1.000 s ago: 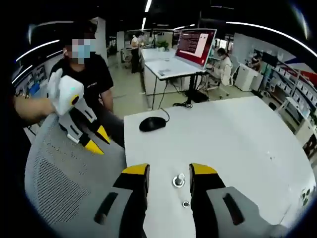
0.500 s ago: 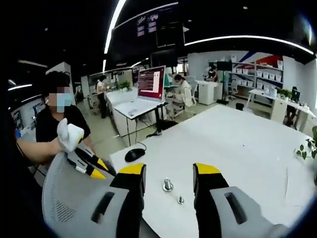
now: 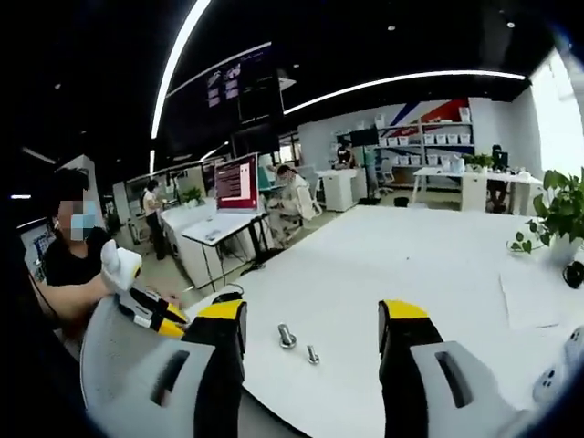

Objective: Place the washer onto the threaded stud by aligning its center hole with the stud, sliding it down to the base, and recovering from edge contact or off-axis alignment until the washer reaches the visible bottom stop.

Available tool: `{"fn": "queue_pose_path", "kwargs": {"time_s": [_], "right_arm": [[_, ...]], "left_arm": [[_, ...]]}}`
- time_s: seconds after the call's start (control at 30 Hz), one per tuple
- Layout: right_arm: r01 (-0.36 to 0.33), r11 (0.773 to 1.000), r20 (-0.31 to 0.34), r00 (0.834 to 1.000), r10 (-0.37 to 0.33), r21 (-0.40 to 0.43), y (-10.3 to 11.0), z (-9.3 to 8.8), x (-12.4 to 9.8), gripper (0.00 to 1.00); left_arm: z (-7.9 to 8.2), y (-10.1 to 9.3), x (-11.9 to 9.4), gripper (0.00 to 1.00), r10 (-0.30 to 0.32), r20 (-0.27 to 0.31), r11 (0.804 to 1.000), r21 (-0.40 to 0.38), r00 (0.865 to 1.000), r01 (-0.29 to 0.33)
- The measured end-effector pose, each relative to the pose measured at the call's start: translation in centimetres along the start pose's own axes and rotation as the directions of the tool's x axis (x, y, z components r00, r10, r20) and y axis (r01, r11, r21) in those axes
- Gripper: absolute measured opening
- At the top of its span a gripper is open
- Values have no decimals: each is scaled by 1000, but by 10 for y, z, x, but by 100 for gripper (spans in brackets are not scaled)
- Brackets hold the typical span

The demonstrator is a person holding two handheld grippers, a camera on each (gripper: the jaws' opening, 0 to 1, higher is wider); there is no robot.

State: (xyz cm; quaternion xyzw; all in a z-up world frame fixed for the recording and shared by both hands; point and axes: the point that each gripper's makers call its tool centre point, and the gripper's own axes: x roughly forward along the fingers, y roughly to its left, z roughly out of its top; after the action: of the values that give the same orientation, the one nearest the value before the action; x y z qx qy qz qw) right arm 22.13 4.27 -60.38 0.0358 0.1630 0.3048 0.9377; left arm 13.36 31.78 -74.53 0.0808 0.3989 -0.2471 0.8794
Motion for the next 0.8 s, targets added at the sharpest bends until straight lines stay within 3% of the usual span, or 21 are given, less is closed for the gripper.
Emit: {"fn": "queue_pose_path", "kwargs": {"time_s": [0.23,0.43,0.67,0.8], "right_arm": [[100,992,-47,994,-96,72,-13,-35,-17,83],[154,986,-84,985,-148,63,-22,-54,-28,86],[174,983,-94,981,-167,66,-16,-72,-30,92],[166,986,-128,979,-162,27,-12,-83,-29,92]], "left_arm": [[0,1,0,19,-3,-1,1000,2,1000,3],[1,1,0,19,0,8,1000,-6,1000,0],[1,1,0,20,-2,7,1000,-6,1000,2],[1,1,0,20,-2,8,1000,-7,1000,2]]}}
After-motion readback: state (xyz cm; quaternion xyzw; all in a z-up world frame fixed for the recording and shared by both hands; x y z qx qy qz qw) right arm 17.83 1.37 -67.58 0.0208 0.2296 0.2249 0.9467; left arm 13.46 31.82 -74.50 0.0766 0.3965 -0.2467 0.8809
